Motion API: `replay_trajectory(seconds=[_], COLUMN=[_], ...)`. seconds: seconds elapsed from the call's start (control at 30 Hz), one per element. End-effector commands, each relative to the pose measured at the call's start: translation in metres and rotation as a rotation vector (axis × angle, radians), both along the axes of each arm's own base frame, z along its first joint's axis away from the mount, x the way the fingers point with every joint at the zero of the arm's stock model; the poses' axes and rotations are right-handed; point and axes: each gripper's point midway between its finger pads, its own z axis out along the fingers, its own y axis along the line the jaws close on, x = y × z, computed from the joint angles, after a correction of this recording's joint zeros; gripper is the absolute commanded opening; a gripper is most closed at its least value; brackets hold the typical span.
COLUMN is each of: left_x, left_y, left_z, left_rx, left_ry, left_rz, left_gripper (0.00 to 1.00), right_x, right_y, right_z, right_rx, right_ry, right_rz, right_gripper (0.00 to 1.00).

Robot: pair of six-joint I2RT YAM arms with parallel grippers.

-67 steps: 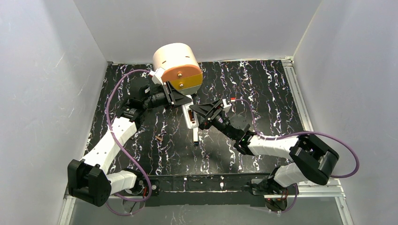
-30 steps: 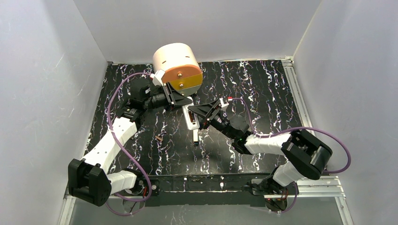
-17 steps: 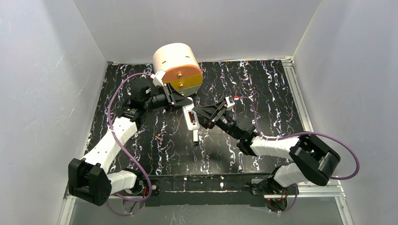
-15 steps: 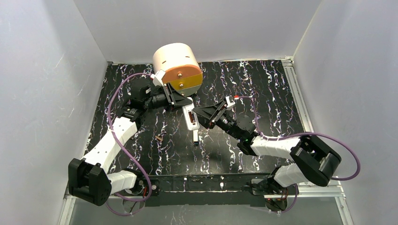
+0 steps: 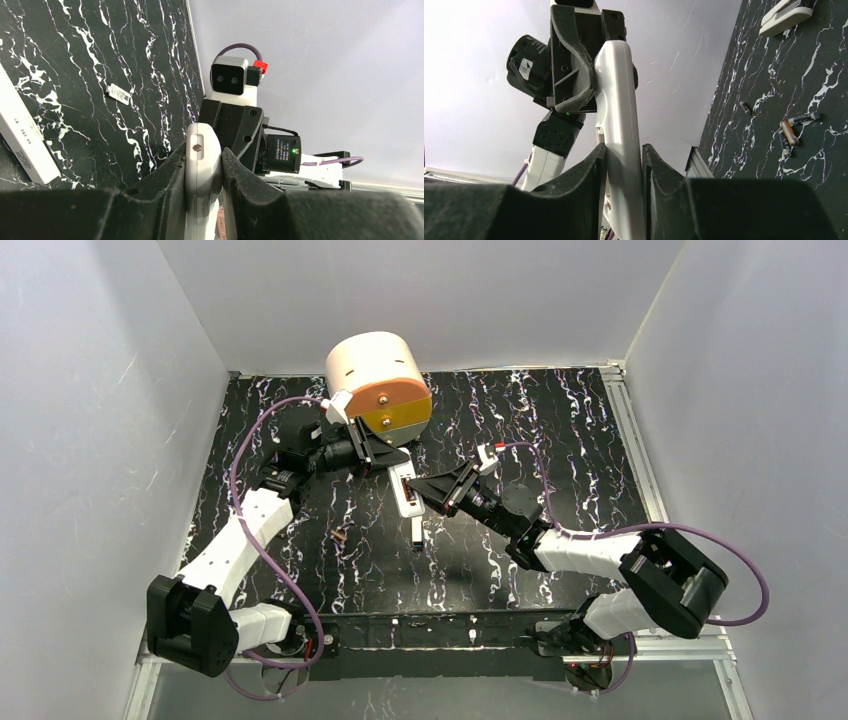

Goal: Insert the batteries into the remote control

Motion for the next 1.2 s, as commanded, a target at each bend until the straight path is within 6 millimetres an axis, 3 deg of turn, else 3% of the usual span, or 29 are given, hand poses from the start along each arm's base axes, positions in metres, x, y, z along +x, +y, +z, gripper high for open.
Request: replay_trajectory(seconds=[0.0,0.2,0.33,0.43,0.7,0.87,1.17], left_x=[-0.004,-0.004,-0.004,-0.005,-0.011,-0.017,-0.020], left_y=[0.000,-0.001,0.000,0.001,0.001,-0.001,-0.002], left_z=[0.017,0.017,0.017,0.017,0.023,0.028,0.022], left_rx=[-0.018,-0.016,-0.007,0.005,0.018,0.013,0.009], left_ry=[-0.056,-0.060,-0.079,-0.116,-0.202,-0.238,-0.213], left_rz=[-0.024,-0.028,-0.033,-0.040,-0.086,-0.129,-0.149], left_gripper=[0.00,0.00,0.00,0.00,0.00,0.00,0.00], right_x=[0.001,0.002,0.001,-0.003,-0.020,-0.016,-0.007], right_y=[0.001,0.000,-0.005,-0.008,-0.006,0.000,0.007], right_z=[0.016,0.016,0.022,0.025,0.015,0.005,0.005], right_rx=[-0.014,-0.051,-0.059,-0.073,-0.141,-0.236,-0.295], right_ry=[-0.070,-0.101,-0.124,-0.159,-0.258,-0.279,-0.312], right_rz=[-0.004,-0.016,-0.026,-0.012,0.113,0.130,0.128], right_gripper=[0.30,0.30,0.57,0.66,0.60,0.62,0.59])
